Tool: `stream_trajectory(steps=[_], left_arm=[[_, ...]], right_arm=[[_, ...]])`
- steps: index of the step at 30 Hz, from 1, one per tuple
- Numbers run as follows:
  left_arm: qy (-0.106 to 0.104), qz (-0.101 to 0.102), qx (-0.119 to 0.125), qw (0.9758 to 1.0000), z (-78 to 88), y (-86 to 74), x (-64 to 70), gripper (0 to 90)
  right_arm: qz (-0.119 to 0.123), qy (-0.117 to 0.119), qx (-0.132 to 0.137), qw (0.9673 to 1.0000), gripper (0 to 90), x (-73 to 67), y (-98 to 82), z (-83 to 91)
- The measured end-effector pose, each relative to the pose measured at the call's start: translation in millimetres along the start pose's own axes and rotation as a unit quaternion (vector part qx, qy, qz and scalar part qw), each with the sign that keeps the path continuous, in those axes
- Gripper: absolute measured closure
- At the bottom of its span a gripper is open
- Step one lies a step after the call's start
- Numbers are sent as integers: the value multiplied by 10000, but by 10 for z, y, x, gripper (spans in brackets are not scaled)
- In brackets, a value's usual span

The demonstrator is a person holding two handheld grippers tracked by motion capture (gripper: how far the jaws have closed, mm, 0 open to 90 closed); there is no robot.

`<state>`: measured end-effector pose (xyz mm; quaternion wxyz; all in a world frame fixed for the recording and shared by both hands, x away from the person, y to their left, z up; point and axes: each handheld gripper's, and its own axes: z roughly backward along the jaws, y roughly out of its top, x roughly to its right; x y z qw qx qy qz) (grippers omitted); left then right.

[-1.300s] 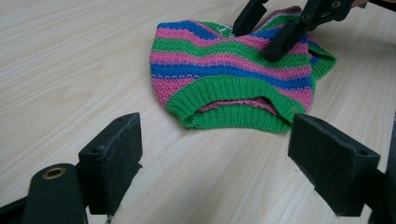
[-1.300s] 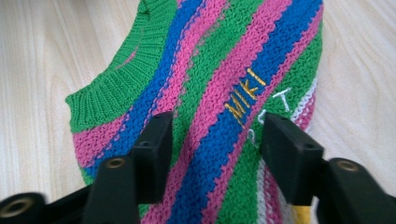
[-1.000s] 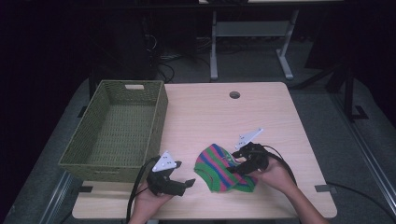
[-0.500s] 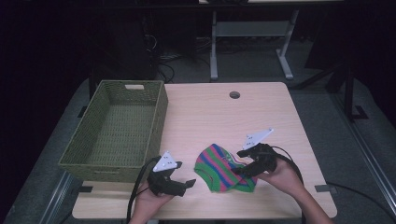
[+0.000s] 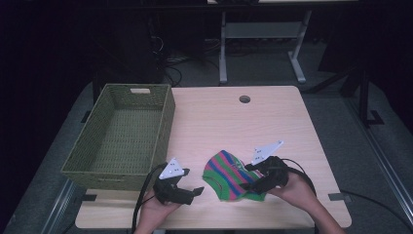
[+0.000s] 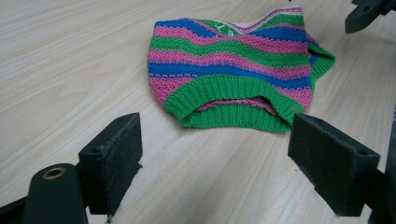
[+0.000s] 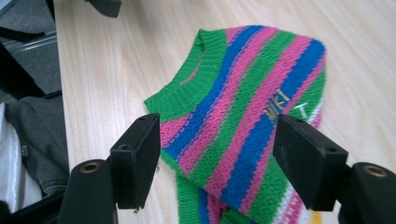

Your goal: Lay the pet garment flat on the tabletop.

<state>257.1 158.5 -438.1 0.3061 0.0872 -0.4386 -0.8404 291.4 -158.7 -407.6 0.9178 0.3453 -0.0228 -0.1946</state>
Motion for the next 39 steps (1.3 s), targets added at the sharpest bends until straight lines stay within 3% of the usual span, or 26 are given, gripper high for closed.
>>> stream_trajectory(steps=[11, 26, 39], left_arm=[[-10, 4, 14, 10000, 5, -1, -7, 173], [-21, 12, 13, 10000, 4, 0, -8, 173], [-25, -2, 19, 10000, 11, -1, -7, 173]], right_arm=[[412, 216, -282, 9985, 348, -121, 46, -254], [490, 405, -540, 9965, 467, -235, 74, -474], [711, 350, -722, 9942, 533, -284, 91, -624]])
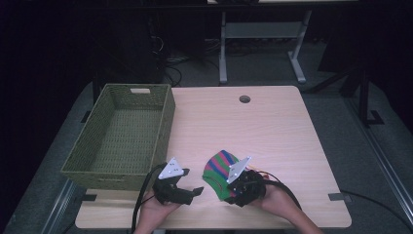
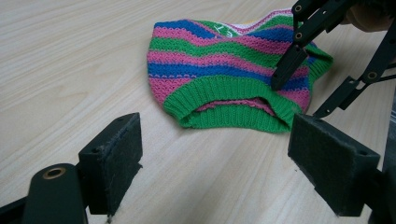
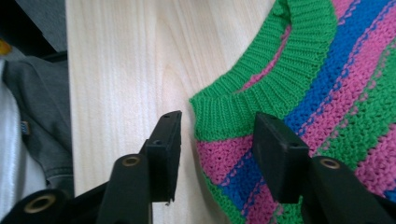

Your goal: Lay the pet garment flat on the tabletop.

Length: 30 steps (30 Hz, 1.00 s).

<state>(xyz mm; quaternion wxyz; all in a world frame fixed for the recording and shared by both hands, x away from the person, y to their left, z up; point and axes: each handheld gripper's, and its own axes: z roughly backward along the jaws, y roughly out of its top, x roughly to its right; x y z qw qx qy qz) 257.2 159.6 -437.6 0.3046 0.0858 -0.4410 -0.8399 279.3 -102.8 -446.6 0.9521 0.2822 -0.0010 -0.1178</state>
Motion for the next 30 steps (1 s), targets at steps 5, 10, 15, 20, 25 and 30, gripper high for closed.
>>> stream_trajectory(steps=[5, 10, 15, 20, 25, 30], left_arm=[[3, 14, 0, 10000, -1, -2, -2, 173], [-8, -21, -17, 10000, -9, 4, 11, 173], [-8, 9, -15, 10000, -1, 1, 8, 173], [-12, -7, -23, 10000, -5, 1, 6, 173], [-27, 12, -20, 10000, -11, 4, 5, 173], [-38, 0, -28, 10000, -19, 5, 12, 173]], right_arm=[[84, -172, -19, 9998, 591, -22, -30, -24], [231, -404, -35, 9989, 619, -80, -37, -35], [255, -500, -13, 9984, 647, -90, -44, -37], [150, -472, 17, 9988, 702, -53, -47, -30], [87, -463, 28, 9989, 754, -42, -50, -24], [12, -334, 39, 9994, 810, -6, -54, -6]])
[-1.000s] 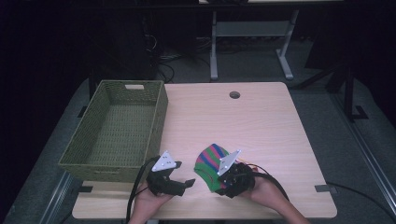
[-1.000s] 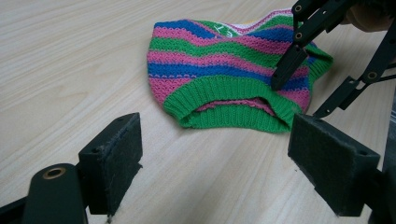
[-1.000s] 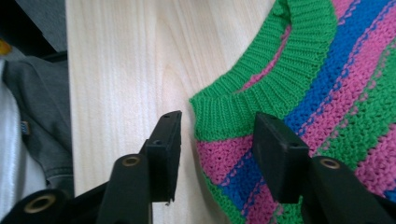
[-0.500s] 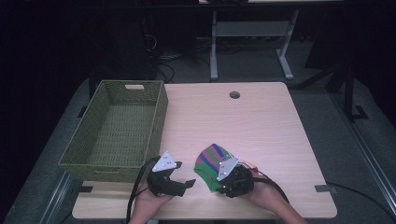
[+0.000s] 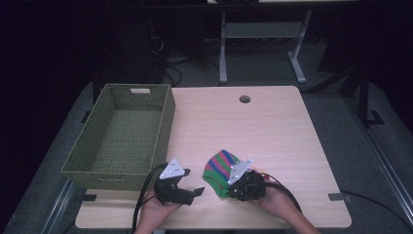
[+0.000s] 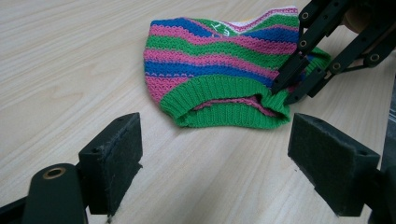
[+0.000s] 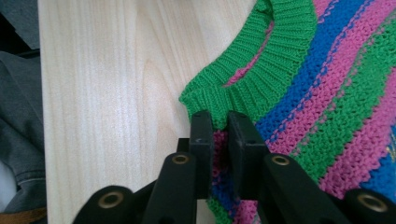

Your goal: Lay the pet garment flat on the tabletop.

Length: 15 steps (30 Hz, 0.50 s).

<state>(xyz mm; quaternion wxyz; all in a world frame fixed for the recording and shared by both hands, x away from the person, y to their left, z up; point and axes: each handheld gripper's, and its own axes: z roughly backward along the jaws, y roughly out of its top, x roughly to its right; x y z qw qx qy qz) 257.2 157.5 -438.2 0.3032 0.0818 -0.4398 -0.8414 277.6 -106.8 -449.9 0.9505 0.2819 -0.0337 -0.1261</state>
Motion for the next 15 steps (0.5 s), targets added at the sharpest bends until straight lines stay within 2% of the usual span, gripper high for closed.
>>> stream_trajectory(steps=[6, 12, 15], left_arm=[[-32, 42, 24, 10000, 4, 2, -9, 173], [-62, 44, 33, 10000, -4, 11, -16, 173], [-76, 68, 68, 9999, -2, 14, -12, 173]], right_arm=[[-88, 188, 96, 9997, 840, 25, -9, 55], [-35, 249, 337, 9991, 847, 51, 16, 262], [-84, 222, 454, 9987, 849, 81, 17, 367]])
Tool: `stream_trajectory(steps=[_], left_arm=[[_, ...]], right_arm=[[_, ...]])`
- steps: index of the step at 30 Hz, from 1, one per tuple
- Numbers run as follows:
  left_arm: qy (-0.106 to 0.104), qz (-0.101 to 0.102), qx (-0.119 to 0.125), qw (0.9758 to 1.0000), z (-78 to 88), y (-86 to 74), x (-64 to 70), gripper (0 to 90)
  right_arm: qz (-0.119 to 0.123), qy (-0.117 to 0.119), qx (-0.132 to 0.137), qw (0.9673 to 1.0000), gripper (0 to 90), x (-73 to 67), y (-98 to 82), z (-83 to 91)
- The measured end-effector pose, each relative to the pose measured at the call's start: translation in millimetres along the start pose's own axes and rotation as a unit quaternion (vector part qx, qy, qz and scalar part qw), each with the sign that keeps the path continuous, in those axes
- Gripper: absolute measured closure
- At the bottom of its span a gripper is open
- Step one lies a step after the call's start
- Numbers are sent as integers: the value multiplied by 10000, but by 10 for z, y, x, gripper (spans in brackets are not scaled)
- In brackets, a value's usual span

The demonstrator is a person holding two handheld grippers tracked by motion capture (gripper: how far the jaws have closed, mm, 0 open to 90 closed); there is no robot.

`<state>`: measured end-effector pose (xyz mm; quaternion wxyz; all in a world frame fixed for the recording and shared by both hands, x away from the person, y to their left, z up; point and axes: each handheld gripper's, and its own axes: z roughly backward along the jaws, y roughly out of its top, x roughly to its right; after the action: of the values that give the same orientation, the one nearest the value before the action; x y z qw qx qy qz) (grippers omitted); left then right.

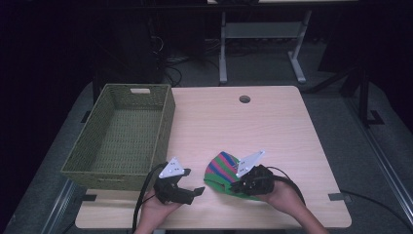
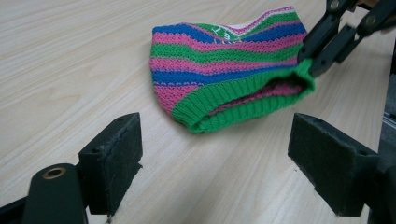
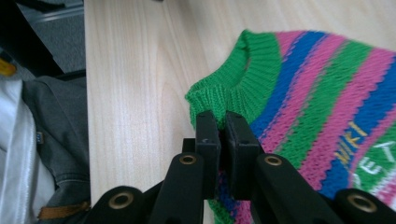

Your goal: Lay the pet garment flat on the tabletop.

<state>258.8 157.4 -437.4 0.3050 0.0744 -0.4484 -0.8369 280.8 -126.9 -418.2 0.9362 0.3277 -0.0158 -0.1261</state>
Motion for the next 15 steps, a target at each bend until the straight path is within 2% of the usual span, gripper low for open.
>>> stream_trajectory(steps=[3, 5, 6, 7, 15], left_arm=[[-31, 15, 13, 10000, -2, 4, -1, 173], [-38, 1, 7, 10000, -4, 9, -1, 173], [-43, 8, 13, 10000, -4, 12, 1, 173], [-58, 24, 31, 10000, -3, 16, 4, 173], [-181, 3, 39, 9998, -39, 66, 42, 173]], right_arm=[[-96, -5, 122, 9999, 850, 20, -2, 93], [-69, -38, 168, 9998, 850, 48, -11, 147], [-126, -3, 231, 9997, 850, 60, -17, 183], [-330, 64, 322, 9989, 850, 49, -19, 209], [-319, -38, 584, 9978, 850, 115, -30, 437]])
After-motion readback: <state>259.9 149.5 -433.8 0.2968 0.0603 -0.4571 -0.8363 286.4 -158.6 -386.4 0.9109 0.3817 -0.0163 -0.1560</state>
